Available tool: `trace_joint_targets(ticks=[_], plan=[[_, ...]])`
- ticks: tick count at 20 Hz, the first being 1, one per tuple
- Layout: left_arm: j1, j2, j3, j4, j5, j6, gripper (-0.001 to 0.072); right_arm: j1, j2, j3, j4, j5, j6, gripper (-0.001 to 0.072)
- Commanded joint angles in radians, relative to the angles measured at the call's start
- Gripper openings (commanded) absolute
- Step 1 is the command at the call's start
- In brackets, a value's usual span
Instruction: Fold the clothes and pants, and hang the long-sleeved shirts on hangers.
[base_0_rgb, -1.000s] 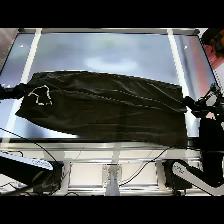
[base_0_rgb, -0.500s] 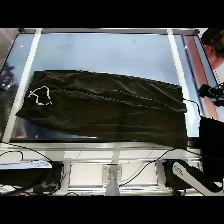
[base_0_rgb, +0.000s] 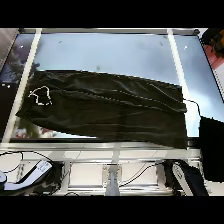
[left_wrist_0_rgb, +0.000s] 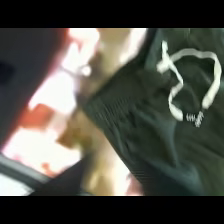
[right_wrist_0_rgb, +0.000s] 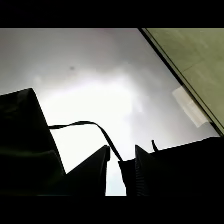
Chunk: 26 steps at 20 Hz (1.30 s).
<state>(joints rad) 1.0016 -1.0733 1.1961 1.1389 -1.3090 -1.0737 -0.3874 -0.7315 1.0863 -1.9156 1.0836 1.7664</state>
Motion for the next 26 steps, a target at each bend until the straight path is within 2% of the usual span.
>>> trace_joint_targets(ticks=[1, 5, 7, 9, 13, 16, 19, 23, 24, 25, 26], plan=[[0.011, 0.026, -0.191, 0.008, 0.034, -0.042, 0.0698, 0.001, 0.054, 0.002, 0.008, 0.012, -0.027, 0.0182], [0.042, -0.054, -0.383, -0.003, 0.211, -0.024, 0.0692, 0.001, 0.059, 0.002, 0.113, 0.098, -0.025, 0.0182], [0.068, -0.148, -0.406, -0.088, 0.24, 0.027, 0.0692, 0.001, 0.097, 0.002, 0.21, 0.124, -0.024, 0.0179], [0.101, -0.254, -0.401, -0.233, 0.251, 0.079, 0.0692, 0.001, 0.167, 0.002, 0.27, 0.11, -0.021, 0.0116], [0.103, -0.349, -0.402, -0.334, 0.264, 0.207, 0.0692, 0.001, 0.271, 0.002, 0.268, 0.105, -0.024, 0.0113], [0.103, -0.351, -0.402, -0.517, 0.273, 0.318, 0.0692, 0.001, 0.263, 0.001, 0.24, 0.1, -0.027, 0.0113], [0.098, -0.352, -0.402, -0.632, 0.341, 0.358, 0.0692, 0.001, 0.218, 0.001, 0.229, 0.09, -0.03, 0.0113], [0.077, -0.353, -0.402, -0.65, 0.411, 0.397, 0.0689, 0.001, 0.163, 0.001, 0.243, 0.095, -0.03, 0.0113], [0.076, -0.353, -0.402, -0.655, 0.417, 0.41, 0.0665, 0.001, 0.156, 0.001, 0.256, 0.094, -0.03, 0.0112], [0.072, -0.353, -0.402, -0.653, 0.419, 0.409, 0.0572, 0.001, 0.154, 0.0, 0.265, 0.093, -0.03, 0.0113], [0.072, -0.353, -0.402, -0.65, 0.419, 0.409, 0.0558, 0.001, 0.155, 0.0, 0.27, 0.093, -0.03, 0.0112]])
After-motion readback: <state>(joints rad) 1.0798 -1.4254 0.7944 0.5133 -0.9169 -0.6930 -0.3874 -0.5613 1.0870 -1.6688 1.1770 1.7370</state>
